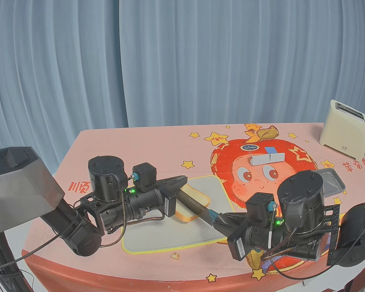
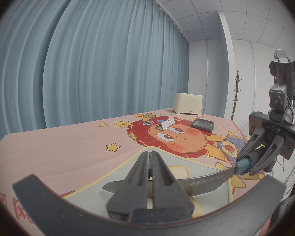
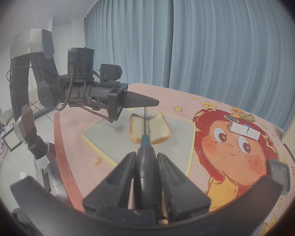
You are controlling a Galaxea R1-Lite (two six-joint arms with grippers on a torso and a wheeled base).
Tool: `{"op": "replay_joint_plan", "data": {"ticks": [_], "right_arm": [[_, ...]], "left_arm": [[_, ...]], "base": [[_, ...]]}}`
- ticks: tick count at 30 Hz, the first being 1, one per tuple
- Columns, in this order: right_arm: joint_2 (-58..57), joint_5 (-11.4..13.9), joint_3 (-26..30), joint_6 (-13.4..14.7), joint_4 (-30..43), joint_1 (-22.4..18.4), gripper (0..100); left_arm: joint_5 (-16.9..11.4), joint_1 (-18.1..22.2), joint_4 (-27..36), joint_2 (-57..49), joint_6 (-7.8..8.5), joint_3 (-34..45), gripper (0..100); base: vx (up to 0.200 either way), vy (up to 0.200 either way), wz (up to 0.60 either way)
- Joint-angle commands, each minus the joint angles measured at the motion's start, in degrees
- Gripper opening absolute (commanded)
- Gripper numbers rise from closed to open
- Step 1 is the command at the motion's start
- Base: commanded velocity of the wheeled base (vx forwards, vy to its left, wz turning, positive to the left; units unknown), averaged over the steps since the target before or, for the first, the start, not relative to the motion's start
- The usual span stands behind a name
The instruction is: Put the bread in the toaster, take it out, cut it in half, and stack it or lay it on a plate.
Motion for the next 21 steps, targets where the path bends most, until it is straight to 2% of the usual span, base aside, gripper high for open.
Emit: {"op": "replay_joint_plan", "data": {"ticks": [1, 18, 21], "right_arm": [[0.25, 0.03, 0.19, -0.01, 0.63, 0.04, 0], [-0.28, -0.06, 0.19, 0.08, 0.81, -0.31, 0], [0.07, -0.06, 0.19, 0.08, 0.72, -0.49, 0]], "left_arm": [[-0.04, -0.08, -0.26, -0.26, -0.02, -0.21, 0], [0.05, -0.52, -2.72, -1.14, 0.07, -1.00, 0], [0.84, -0.61, -3.86, -3.34, -0.02, -1.18, 0]], "base": [[0.000, 0.000, 0.00], [0.000, 0.000, 0.00], [0.000, 0.000, 0.00]]}}
